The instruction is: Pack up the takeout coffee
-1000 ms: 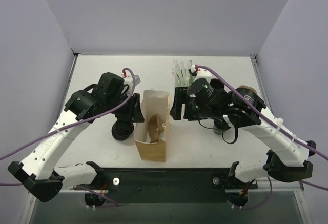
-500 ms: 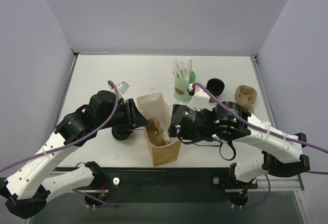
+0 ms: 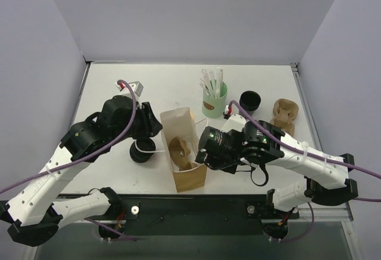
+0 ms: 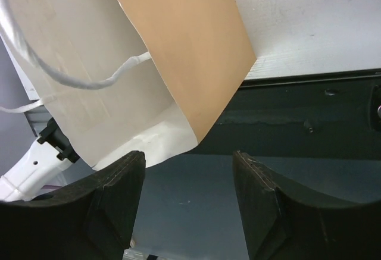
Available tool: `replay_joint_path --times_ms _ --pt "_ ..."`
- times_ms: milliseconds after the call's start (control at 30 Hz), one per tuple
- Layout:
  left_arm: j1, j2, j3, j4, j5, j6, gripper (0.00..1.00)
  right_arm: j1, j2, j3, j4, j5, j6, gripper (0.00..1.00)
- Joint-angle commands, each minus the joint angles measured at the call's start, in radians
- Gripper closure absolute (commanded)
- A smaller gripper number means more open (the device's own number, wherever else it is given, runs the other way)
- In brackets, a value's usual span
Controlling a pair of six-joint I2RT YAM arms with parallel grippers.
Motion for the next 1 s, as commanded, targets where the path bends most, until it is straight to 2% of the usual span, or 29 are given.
replay_joint_path --times_ms 0,233,300,333,400,433,500,533,600,633,733,833,867,967 --pt "-0.004 0.024 0.075 -0.028 -0.134 0.113 0.50 0.011 0.006 -0.025 -0.051 0.002 0.096 0.40" --pt "-0.001 0.078 0.187 -0.038 -0.235 0.247 0.49 0.002 0.066 -0.031 -0.002 0.014 0.086 0.46" --pt "0.000 0.133 0.250 -0.066 -0.287 0.342 0.49 -0.042 0.068 -0.040 -0.012 0.043 0.047 0.64" --pt "0.003 0.161 0.323 -0.083 -0.307 0.359 0.47 -0.065 0.062 -0.063 -0.020 0.046 -0.010 0.83" --pt "0.022 0.240 0.389 -0.121 -0.281 0.408 0.45 -0.125 0.028 -0.069 -0.023 0.124 -0.081 0.97" --pt "0.030 0.283 0.452 -0.150 -0.264 0.417 0.45 -0.151 0.013 -0.069 -0.011 0.143 -0.194 1.00" --pt "0.041 0.307 0.491 -0.164 -0.215 0.417 0.44 -0.225 -0.019 -0.063 0.114 0.105 -0.403 1.00" --pt "0.041 0.314 0.499 -0.152 -0.200 0.428 0.44 -0.278 -0.021 -0.013 0.127 0.108 -0.545 1.00" --pt "0.047 0.314 0.540 -0.146 -0.201 0.427 0.43 -0.297 0.002 0.085 0.127 0.128 -0.694 1.00" --pt "0.049 0.314 0.561 -0.147 -0.207 0.430 0.42 -0.297 0.014 0.215 0.109 0.147 -0.792 1.00" --pt "0.053 0.323 0.681 -0.169 -0.232 0.445 0.40 -0.279 0.031 0.302 0.026 0.204 -0.849 1.00" --pt "0.056 0.311 0.732 -0.190 -0.261 0.442 0.39 -0.253 -0.096 0.058 0.055 0.234 -0.740 1.00" --pt "0.056 0.304 0.724 -0.187 -0.266 0.439 0.39 -0.228 -0.180 -0.130 0.085 0.232 -0.667 1.00" --pt "0.058 0.264 0.654 -0.176 -0.279 0.430 0.39 -0.211 -0.308 -0.349 0.182 0.198 -0.596 1.00"
